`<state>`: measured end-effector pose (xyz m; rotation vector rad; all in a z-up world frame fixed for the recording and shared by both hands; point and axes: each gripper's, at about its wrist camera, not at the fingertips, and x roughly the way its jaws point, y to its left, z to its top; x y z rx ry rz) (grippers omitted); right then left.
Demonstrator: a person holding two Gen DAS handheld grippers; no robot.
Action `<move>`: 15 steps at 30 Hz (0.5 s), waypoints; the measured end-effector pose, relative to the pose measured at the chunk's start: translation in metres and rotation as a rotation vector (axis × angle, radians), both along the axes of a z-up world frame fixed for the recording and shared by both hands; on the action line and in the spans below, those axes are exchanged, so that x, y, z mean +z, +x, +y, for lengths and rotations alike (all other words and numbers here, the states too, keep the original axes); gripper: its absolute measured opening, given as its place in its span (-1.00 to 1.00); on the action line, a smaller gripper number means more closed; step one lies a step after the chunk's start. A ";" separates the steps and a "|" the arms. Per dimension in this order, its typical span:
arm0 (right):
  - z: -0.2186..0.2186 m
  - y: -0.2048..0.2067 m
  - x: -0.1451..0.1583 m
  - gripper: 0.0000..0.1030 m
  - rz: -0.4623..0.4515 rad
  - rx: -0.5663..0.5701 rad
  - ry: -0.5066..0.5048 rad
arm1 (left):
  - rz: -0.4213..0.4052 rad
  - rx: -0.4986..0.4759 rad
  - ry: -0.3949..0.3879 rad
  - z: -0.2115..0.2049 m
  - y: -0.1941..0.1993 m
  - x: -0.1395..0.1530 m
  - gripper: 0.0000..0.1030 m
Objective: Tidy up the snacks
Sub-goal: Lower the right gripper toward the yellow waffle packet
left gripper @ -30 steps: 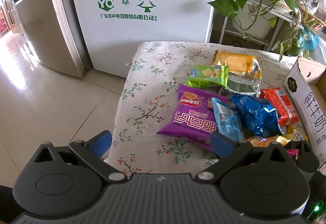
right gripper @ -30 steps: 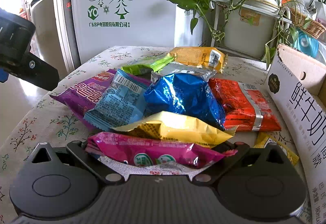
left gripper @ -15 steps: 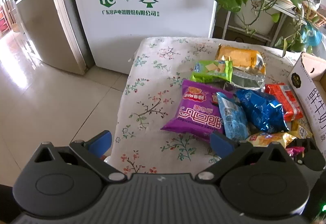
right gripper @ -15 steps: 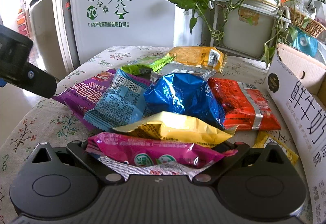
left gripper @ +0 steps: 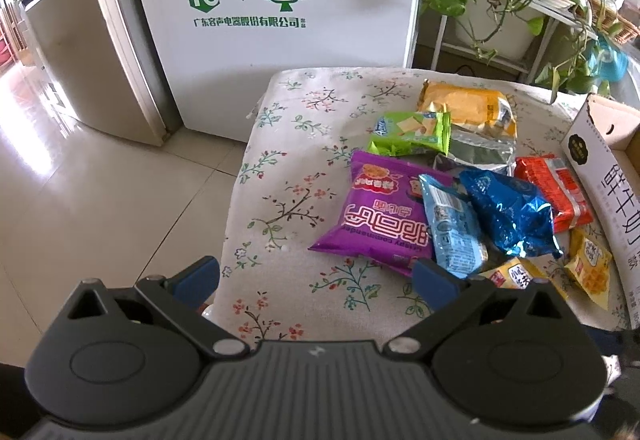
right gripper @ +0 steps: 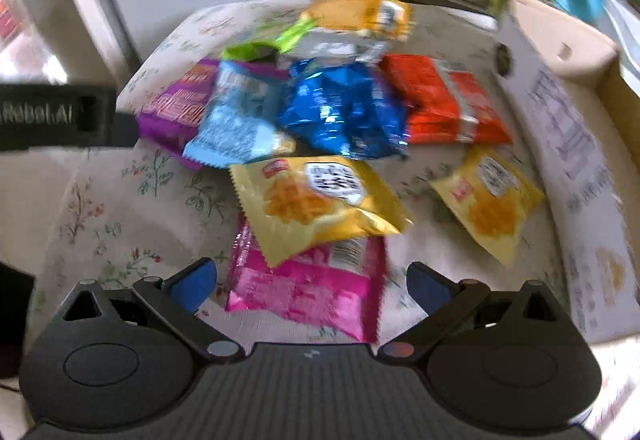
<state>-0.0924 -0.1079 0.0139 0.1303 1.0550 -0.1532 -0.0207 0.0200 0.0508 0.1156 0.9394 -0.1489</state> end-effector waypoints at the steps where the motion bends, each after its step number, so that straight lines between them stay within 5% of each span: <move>1: -0.002 -0.003 0.006 1.00 -0.004 -0.009 -0.003 | -0.001 0.000 -0.002 0.000 0.000 0.001 0.98; 8: -0.016 -0.006 0.043 1.00 -0.116 -0.039 -0.114 | -0.005 -0.024 0.000 -0.003 -0.001 0.006 0.98; 15: -0.030 0.010 0.061 1.00 -0.114 -0.055 -0.089 | 0.026 -0.038 0.008 -0.006 0.003 0.010 0.98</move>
